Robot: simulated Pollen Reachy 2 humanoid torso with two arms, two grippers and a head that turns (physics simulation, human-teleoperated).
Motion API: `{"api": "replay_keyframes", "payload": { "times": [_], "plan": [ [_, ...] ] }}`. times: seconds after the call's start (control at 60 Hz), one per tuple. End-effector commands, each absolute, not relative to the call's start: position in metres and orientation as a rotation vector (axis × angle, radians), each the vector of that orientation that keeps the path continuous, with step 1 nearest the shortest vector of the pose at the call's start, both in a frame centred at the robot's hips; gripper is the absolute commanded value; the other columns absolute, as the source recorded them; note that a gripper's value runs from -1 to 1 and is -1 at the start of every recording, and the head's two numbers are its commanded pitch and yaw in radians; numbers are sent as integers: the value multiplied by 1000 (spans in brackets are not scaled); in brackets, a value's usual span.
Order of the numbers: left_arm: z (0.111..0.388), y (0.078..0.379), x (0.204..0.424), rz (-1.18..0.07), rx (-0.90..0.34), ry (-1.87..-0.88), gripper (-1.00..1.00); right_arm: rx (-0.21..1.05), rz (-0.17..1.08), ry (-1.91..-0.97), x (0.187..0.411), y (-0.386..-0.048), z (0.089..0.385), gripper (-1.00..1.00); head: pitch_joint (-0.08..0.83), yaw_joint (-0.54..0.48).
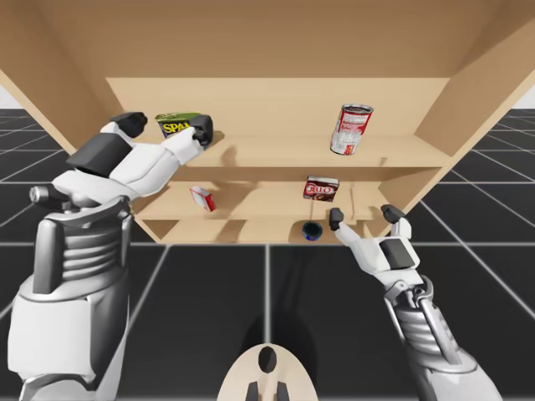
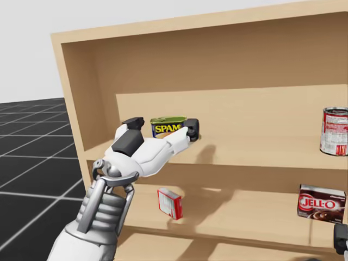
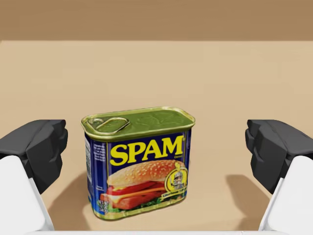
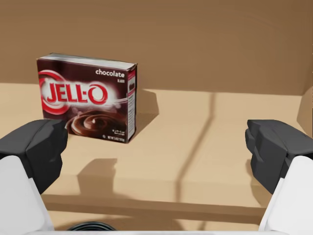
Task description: Retrieve the spam can from the shelves.
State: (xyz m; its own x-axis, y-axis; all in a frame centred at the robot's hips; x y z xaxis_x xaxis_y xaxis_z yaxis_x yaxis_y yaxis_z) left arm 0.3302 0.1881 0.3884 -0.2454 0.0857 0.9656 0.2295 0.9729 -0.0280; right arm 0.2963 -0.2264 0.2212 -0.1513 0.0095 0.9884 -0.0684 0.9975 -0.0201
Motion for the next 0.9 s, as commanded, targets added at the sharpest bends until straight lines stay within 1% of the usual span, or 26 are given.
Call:
{"api": "replay_keyframes", "payload": {
  "times": [0.017,0.2,0.35,0.533,0.617,0.633,0.65,0.667,0.683,0.7,0.9],
  "plan": [
    [385,182,358,-6,-109,-1546,-1000,53,53,-1722,297,-226,220,-1000,161,274],
    [381,177,385,44,-64,-1522,-1000,52,47,-1726,297,-228,221,-1000,165,273],
    [375,174,402,70,-25,-1508,-1000,52,43,-1727,297,-229,221,-1000,169,273],
    [369,171,416,89,-11,-1488,-1000,53,42,-1724,298,-229,221,-1000,179,274],
    [368,170,418,89,-10,-1486,-979,53,42,-1722,298,-229,220,-1000,182,275],
    [368,169,418,90,-6,-1488,-937,53,42,-1721,299,-229,220,-1000,182,276],
    [367,169,417,92,4,-1498,-692,53,41,-1721,299,-229,220,-1000,183,276],
    [367,169,418,90,-3,-1495,304,54,41,-1720,299,-229,220,-1000,183,276],
    [367,168,417,89,-3,-1498,849,55,41,-1719,299,-229,220,-1000,184,276],
    [367,168,417,88,-6,-1505,977,55,41,-1718,299,-229,220,-1000,184,276],
    [377,165,406,90,12,-1570,1000,60,41,-1714,300,-228,218,-1000,190,279]
  ]
}}
